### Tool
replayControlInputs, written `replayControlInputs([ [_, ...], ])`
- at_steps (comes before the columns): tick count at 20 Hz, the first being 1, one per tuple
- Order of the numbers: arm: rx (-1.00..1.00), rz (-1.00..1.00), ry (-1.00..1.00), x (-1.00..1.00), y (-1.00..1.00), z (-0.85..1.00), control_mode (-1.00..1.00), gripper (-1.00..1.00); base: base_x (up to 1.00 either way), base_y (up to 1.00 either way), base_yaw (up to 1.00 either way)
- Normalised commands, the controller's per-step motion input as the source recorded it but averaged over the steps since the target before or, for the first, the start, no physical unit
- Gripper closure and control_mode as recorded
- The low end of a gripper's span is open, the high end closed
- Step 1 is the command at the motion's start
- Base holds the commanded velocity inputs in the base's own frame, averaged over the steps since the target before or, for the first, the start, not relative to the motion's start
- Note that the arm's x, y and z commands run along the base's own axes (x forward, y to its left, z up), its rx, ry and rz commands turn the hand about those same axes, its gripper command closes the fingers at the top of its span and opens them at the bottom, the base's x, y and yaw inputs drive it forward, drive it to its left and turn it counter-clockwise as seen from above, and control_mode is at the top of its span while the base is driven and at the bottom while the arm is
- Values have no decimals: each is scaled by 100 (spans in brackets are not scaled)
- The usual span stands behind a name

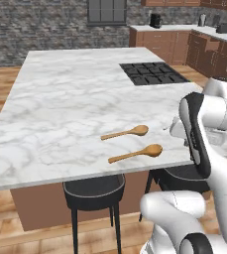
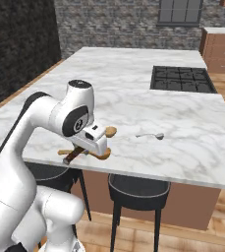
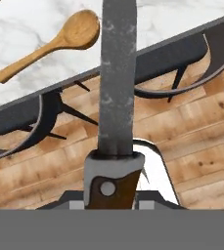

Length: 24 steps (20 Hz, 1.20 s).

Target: Pick up the metallic utensils from the counter and place them in the open drawer. Make sure not to pick up any wooden utensils.

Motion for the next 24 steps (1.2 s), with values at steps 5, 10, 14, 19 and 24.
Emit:
replayControlInputs([
  [5, 0, 19, -5, -53, 44, 76, -100, 100, 0, 0, 0],
  [10, 0, 15, 0, -3, 13, 72, -100, 100, 0, 0, 0],
  [14, 0, 0, 3, 0, 0, 4, -100, 100, 0, 0, 0],
  [19, 0, 0, 0, 0, 0, 0, -100, 100, 0, 0, 0],
  [24, 1, 0, 0, -10, -4, 0, 100, 100, -9, -9, -1],
])
